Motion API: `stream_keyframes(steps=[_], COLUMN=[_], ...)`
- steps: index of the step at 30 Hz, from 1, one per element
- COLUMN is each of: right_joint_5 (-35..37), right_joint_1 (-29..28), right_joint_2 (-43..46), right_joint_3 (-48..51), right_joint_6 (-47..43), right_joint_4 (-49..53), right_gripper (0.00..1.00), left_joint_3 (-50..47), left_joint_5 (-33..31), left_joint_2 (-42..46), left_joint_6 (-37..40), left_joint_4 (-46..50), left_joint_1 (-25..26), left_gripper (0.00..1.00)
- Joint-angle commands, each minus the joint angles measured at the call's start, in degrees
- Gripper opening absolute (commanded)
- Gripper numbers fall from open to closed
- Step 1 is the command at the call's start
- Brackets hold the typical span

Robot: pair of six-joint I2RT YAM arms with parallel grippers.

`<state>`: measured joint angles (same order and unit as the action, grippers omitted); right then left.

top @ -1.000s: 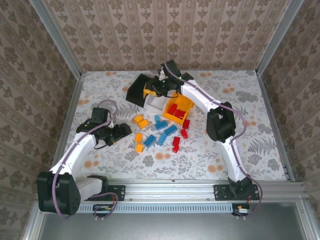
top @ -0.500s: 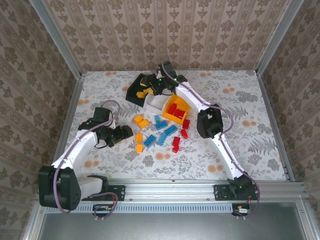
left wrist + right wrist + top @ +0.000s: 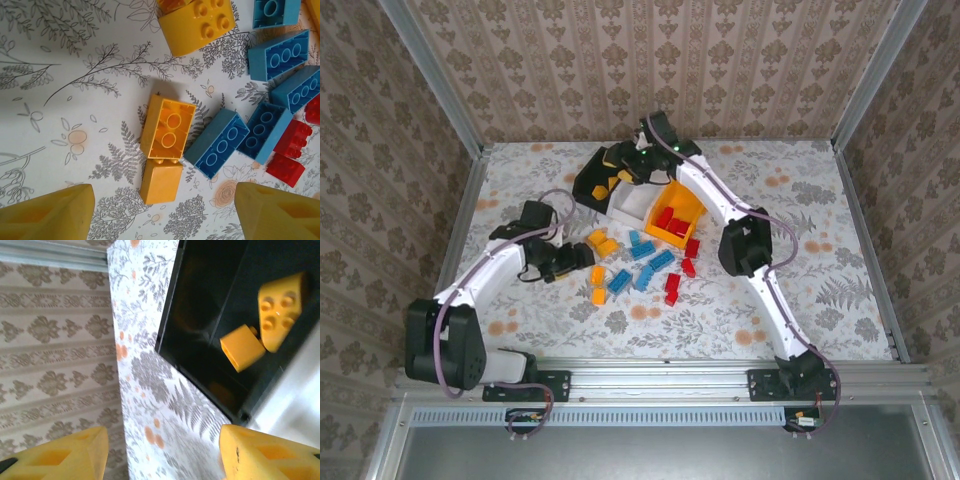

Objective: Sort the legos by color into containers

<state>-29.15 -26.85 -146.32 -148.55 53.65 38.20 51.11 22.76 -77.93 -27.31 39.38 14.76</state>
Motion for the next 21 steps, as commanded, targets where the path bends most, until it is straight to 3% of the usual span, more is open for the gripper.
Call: stream_keyframes(steps=[1,6,13,16,21], right_joint_5=[6.39,18.98,20.77,21.22,21.41], right_joint_1=[0.47,-0.26,-1.67,-2.15,-2.9], right_joint_2=[12.18,25.0,40.71,41.6,37.33], right_joint_3=[3.85,22.24,55.76,62.37,63.67], right_joint_6=[-12.38,-23.67,-24.45,-24.99,-27.16], right_joint_4=[18.27,32.88,23.45,18.81,15.8], right_gripper=[0.61,0.62,0.62,0.6,0.58], left_joint_3=[3.06,4.48,5.99,6.74,7.27], left_joint_5=[0.7,0.36,0.5,0.92,2.04], left_joint_2=[-1.57,-4.07,-7.55,-8.51,-9.3], left_joint_6=[1.52,1.3,1.37,1.64,0.93], left_joint_4=[-1.36,-2.78,-3.36,-3.71,-4.51], left_joint_1=[0.8,1.16,1.58,2.35,3.66], left_gripper=[0.76,0.77,0.77,0.77,0.77])
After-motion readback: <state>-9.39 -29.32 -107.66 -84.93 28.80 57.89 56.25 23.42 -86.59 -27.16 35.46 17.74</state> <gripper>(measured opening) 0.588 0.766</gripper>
